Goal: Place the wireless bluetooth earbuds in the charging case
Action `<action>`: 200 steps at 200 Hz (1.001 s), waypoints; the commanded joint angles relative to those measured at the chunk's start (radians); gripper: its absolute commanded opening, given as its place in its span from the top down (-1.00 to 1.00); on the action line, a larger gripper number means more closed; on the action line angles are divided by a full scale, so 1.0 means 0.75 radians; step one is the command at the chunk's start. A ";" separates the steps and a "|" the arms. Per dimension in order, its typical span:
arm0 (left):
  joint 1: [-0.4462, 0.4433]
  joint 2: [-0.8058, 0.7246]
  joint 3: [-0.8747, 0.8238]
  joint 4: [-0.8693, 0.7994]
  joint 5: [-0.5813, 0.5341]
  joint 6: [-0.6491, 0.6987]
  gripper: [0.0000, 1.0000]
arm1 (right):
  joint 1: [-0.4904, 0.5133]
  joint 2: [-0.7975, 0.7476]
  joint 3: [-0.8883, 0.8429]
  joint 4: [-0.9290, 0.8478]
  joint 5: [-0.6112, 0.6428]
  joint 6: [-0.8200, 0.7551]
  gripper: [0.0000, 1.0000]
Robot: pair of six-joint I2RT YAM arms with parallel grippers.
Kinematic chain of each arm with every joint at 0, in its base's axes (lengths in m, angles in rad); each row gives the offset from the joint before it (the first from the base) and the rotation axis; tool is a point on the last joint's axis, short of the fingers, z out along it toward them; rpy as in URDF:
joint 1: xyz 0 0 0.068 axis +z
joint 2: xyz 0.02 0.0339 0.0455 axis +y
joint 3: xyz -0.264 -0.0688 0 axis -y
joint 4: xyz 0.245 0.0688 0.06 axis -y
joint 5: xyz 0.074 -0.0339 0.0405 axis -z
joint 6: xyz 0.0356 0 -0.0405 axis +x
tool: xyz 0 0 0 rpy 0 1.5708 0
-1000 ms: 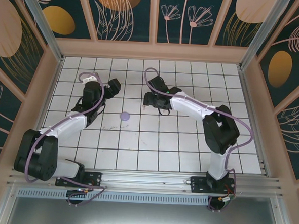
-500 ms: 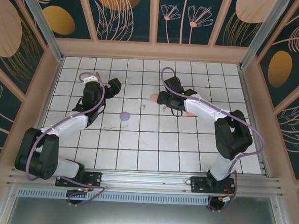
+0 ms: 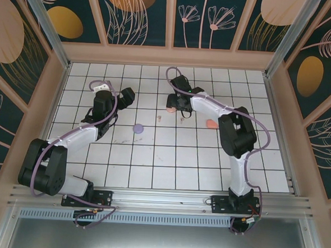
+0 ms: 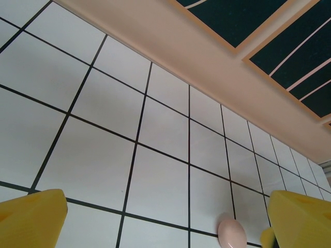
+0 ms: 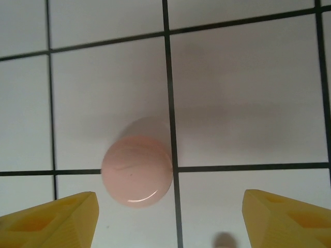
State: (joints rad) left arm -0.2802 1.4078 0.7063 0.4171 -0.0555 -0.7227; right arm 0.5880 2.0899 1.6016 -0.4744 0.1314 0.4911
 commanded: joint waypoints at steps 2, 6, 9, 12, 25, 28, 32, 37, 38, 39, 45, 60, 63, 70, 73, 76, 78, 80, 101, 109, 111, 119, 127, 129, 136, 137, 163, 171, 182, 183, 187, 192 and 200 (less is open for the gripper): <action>0.010 0.007 0.011 0.061 0.021 0.008 -0.97 | 0.008 0.078 0.111 -0.098 0.007 -0.067 -0.48; 0.011 0.007 0.010 0.063 0.022 0.006 -0.97 | 0.009 0.090 0.126 -0.106 0.007 -0.074 -0.48; 0.010 0.007 0.010 0.064 0.023 0.005 -0.97 | 0.011 0.099 0.137 -0.109 0.007 -0.079 -0.48; 0.011 0.009 0.009 0.065 0.026 0.004 -0.97 | 0.015 0.108 0.145 -0.114 0.006 -0.083 -0.48; 0.010 0.009 0.011 0.072 0.029 0.001 -0.97 | 0.027 0.138 0.187 -0.132 0.013 -0.099 -0.48; 0.010 0.010 0.012 0.073 0.029 0.000 -0.97 | 0.029 0.146 0.196 -0.136 0.013 -0.101 -0.48; 0.011 0.011 0.011 0.074 0.029 -0.001 -0.98 | 0.030 0.155 0.207 -0.142 0.014 -0.104 -0.48; 0.010 0.014 0.011 0.077 0.032 -0.003 -0.97 | 0.035 0.165 0.217 -0.146 0.013 -0.108 -0.48; 0.010 0.013 0.011 0.077 0.033 -0.003 -0.97 | 0.036 0.166 0.221 -0.146 0.014 -0.110 -0.48; 0.010 0.013 0.011 0.078 0.033 -0.004 -0.97 | 0.037 0.168 0.224 -0.148 0.015 -0.110 -0.48; 0.010 0.016 0.011 0.081 0.035 -0.006 -0.97 | 0.040 0.182 0.237 -0.155 0.015 -0.113 -0.48; 0.010 0.017 0.012 0.084 0.037 -0.009 -0.97 | 0.041 0.207 0.259 -0.166 0.019 -0.118 -0.48; 0.010 0.019 0.013 0.086 0.038 -0.010 -0.97 | 0.042 0.212 0.261 -0.167 0.020 -0.118 -0.48; 0.010 0.019 0.011 0.087 0.039 -0.011 -0.97 | 0.042 0.222 0.270 -0.172 0.022 -0.120 -0.48; 0.010 0.019 0.011 0.089 0.039 -0.010 -0.97 | 0.041 0.226 0.273 -0.171 0.023 -0.121 -0.48; 0.010 0.019 0.011 0.088 0.041 -0.012 -0.97 | 0.040 0.231 0.276 -0.174 0.025 -0.121 -0.48; 0.010 0.020 0.012 0.089 0.041 -0.012 -0.97 | 0.041 0.235 0.279 -0.176 0.025 -0.122 -0.48; 0.011 0.021 0.012 0.088 0.041 -0.012 -0.97 | 0.041 0.237 0.281 -0.176 0.027 -0.122 -0.48; 0.010 0.021 0.010 0.091 0.045 -0.014 -0.97 | 0.043 0.274 0.316 -0.189 0.029 -0.136 -0.45; 0.010 0.021 0.010 0.091 0.045 -0.016 -0.97 | 0.046 0.288 0.335 -0.196 0.029 -0.144 -0.44; 0.011 0.021 0.011 0.092 0.045 -0.016 -0.97 | 0.045 0.292 0.338 -0.196 0.029 -0.147 -0.43; 0.011 0.022 0.009 0.091 0.047 -0.015 -0.97 | 0.048 0.306 0.359 -0.206 0.033 -0.157 -0.42; 0.010 0.021 0.010 0.092 0.048 -0.015 -0.97 | 0.052 0.321 0.379 -0.217 0.037 -0.170 -0.40; 0.010 0.021 0.010 0.092 0.048 -0.015 -0.97 | 0.053 0.324 0.384 -0.220 0.039 -0.173 -0.40; 0.010 0.022 0.007 0.092 0.047 -0.014 -0.97 | 0.056 0.335 0.395 -0.227 0.045 -0.183 -0.39; 0.010 0.021 0.007 0.092 0.047 -0.015 -0.97 | 0.056 0.337 0.398 -0.228 0.045 -0.185 -0.39; 0.010 0.018 0.005 0.094 0.047 -0.017 -0.97 | 0.068 0.362 0.424 -0.247 0.062 -0.212 -0.34; 0.011 0.017 0.006 0.096 0.047 -0.018 -0.97 | 0.067 0.365 0.423 -0.249 0.062 -0.215 -0.32; 0.010 0.017 0.008 0.094 0.047 -0.017 -0.97 | 0.069 0.367 0.417 -0.249 0.063 -0.215 -0.28; 0.010 0.017 0.007 0.094 0.047 -0.018 -0.97 | 0.069 0.367 0.417 -0.249 0.063 -0.216 -0.28; 0.010 0.018 0.006 0.095 0.047 -0.018 -0.97 | 0.068 0.367 0.414 -0.249 0.062 -0.215 -0.27; 0.011 0.017 0.006 0.096 0.047 -0.018 -0.97 | 0.070 0.366 0.408 -0.247 0.062 -0.215 -0.26; 0.010 0.017 0.007 0.096 0.049 -0.019 -0.97 | 0.070 0.366 0.405 -0.247 0.060 -0.215 -0.22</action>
State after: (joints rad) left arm -0.2802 1.4151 0.7063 0.4564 -0.0326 -0.7277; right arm 0.6312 2.3428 1.8843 -0.6220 0.1604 0.3458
